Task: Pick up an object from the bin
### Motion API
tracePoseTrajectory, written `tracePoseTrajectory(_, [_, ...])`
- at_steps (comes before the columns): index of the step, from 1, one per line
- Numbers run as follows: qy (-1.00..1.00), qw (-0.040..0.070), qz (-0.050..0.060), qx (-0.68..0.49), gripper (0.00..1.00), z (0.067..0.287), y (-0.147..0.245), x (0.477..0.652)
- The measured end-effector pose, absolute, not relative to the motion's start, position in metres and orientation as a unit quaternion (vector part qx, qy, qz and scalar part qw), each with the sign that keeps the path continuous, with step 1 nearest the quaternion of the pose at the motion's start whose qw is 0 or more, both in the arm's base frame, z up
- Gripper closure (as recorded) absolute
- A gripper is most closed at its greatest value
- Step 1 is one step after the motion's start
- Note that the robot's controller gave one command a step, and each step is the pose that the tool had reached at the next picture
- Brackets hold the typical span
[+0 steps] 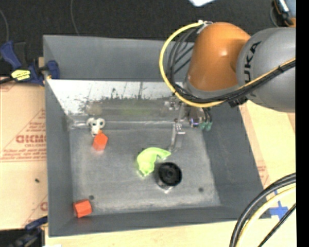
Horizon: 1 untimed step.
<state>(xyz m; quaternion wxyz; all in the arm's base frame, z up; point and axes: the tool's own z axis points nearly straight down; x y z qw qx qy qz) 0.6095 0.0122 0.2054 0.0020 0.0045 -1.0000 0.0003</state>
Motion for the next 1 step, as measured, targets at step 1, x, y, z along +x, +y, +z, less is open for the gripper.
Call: tracePoseTrajectory(1, [-1.0, -0.002, 0.0, 0.004, 0.0, 0.2104, 0.0122, 0.6111])
